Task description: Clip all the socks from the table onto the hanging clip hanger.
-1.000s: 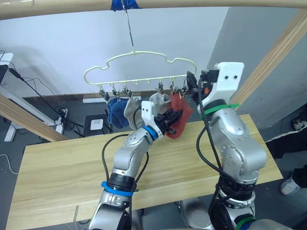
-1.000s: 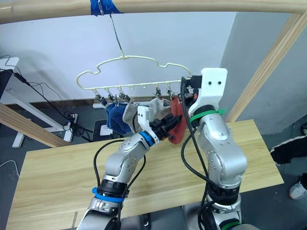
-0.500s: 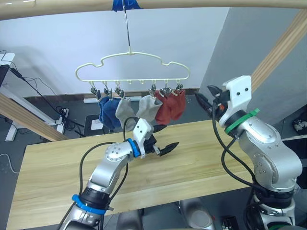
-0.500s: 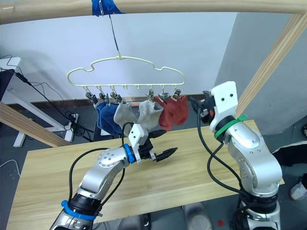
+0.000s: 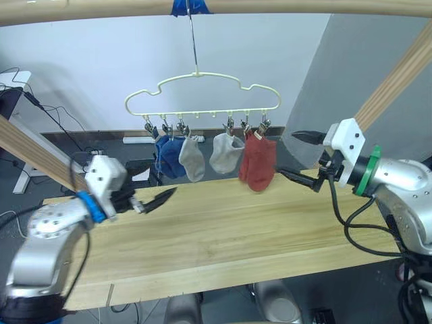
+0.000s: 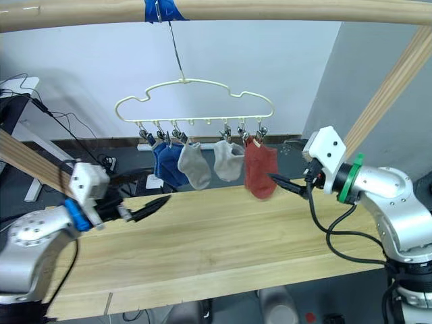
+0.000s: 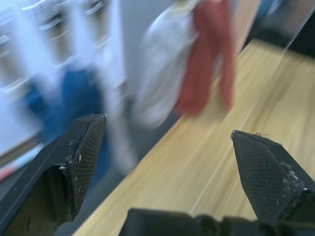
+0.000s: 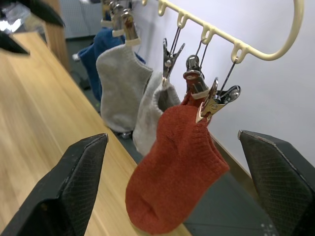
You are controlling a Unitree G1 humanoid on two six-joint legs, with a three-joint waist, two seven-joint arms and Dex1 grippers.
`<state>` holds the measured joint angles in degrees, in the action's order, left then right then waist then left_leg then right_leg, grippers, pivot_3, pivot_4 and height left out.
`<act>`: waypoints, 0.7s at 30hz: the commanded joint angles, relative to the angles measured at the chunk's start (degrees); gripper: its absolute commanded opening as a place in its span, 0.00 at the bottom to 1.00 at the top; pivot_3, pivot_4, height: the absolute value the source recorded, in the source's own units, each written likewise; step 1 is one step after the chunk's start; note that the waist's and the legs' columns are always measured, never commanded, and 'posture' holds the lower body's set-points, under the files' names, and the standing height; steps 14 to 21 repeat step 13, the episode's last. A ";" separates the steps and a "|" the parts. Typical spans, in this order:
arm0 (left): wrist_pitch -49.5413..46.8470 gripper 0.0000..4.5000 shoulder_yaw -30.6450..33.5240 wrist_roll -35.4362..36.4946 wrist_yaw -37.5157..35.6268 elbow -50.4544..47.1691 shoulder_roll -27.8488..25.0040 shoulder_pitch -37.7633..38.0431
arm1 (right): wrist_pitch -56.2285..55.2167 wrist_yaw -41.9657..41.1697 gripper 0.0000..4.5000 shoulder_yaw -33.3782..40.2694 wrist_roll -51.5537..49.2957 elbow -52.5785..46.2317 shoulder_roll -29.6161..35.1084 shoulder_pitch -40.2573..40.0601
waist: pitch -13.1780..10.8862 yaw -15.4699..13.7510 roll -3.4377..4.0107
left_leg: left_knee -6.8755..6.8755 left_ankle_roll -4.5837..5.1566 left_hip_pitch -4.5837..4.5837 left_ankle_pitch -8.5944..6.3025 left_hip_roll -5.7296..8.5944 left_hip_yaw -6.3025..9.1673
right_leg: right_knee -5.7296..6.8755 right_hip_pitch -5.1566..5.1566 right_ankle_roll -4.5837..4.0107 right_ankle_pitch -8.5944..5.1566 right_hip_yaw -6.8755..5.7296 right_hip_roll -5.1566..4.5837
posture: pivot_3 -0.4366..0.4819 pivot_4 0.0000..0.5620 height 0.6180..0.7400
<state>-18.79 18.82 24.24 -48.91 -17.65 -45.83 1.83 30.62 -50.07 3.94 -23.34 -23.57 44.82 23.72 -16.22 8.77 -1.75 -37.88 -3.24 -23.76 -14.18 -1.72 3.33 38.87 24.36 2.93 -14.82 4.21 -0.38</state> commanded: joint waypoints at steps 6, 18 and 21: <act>0.17 1.00 4.57 -6.32 4.52 3.54 -3.06 1.88 | -5.89 -6.92 0.99 0.92 -0.32 5.76 3.34 2.78 | 0.31 -2.15 -0.20 | -0.04 -0.01 -0.03 0.00 0.05 0.00 | 0.00 0.00 -0.01 0.01 -0.05 -0.09 | 0.39 0.27 0.97; -1.72 1.00 5.50 -2.80 1.65 5.19 -3.49 -0.78 | -7.25 -7.55 0.99 0.92 0.19 7.56 3.70 3.77 | 0.71 -3.29 -0.22 | -0.08 -0.02 -0.02 0.01 0.04 -0.02 | 0.01 -0.01 -0.03 0.02 -0.07 -0.11 | 0.40 0.25 0.97; -1.72 1.00 5.50 -2.80 1.65 5.19 -3.49 -0.78 | -7.25 -7.55 0.99 0.92 0.19 7.56 3.70 3.77 | 0.71 -3.29 -0.22 | -0.08 -0.02 -0.02 0.01 0.04 -0.02 | 0.01 -0.01 -0.03 0.02 -0.07 -0.11 | 0.40 0.25 0.97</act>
